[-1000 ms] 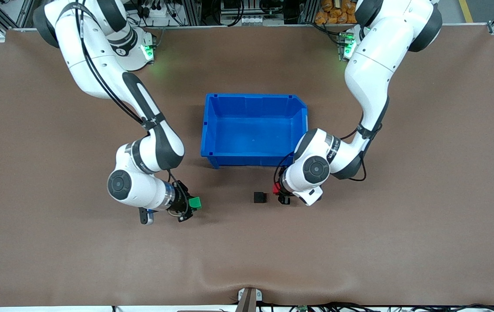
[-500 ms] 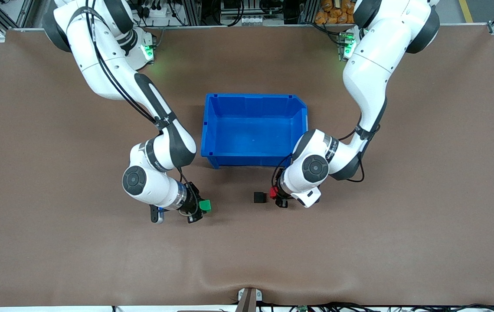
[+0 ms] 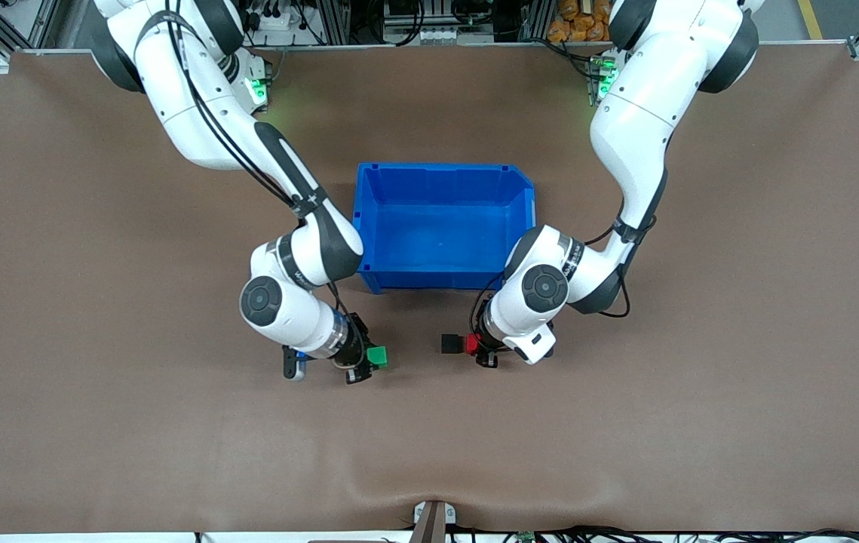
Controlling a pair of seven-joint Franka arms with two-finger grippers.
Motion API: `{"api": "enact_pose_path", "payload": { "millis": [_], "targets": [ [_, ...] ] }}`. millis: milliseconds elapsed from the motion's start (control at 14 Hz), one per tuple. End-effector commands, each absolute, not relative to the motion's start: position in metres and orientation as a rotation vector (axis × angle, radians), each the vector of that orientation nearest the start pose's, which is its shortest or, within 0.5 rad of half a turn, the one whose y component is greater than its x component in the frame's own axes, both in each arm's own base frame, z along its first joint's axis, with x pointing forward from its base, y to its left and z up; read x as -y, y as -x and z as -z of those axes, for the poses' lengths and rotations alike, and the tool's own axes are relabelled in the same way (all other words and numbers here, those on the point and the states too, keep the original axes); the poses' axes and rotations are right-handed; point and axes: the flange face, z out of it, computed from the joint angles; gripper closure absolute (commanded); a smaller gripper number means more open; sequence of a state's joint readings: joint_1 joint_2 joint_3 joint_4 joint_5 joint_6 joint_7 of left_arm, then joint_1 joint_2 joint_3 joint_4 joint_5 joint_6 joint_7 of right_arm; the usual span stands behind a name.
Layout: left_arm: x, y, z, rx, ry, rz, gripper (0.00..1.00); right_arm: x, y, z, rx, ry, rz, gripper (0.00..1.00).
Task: Attach green and red cubes to black cube
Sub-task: 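Press the green and red cubes against the black cube's sides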
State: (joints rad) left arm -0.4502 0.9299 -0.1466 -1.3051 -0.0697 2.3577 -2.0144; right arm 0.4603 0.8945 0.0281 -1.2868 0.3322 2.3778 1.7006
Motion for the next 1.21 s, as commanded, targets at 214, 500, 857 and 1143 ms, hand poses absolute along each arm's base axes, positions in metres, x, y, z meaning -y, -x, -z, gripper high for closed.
{"api": "enact_pose_path", "payload": {
  "millis": [214, 500, 857, 1143],
  "targets": [
    [0.419, -0.647, -0.188, 2.323, 2.4, -0.193, 1.0, -0.398, -0.676, -0.211, -1.896, 2.034, -0.2, 1.0],
    [0.425, -0.644, -0.183, 2.323, 2.413, -0.193, 1.0, -0.414, -0.67, -0.2, -1.911, 1.987, -0.189, 1.0],
    [0.429, -0.639, -0.179, 2.294, 2.429, -0.192, 0.0, -0.438, -0.655, -0.2, -1.915, 1.995, -0.213, 1.0],
    [0.415, -0.646, -0.215, 2.267, 2.391, -0.205, 0.0, -0.449, -0.642, -0.188, -1.914, 2.031, -0.229, 1.0]
  ]
}}
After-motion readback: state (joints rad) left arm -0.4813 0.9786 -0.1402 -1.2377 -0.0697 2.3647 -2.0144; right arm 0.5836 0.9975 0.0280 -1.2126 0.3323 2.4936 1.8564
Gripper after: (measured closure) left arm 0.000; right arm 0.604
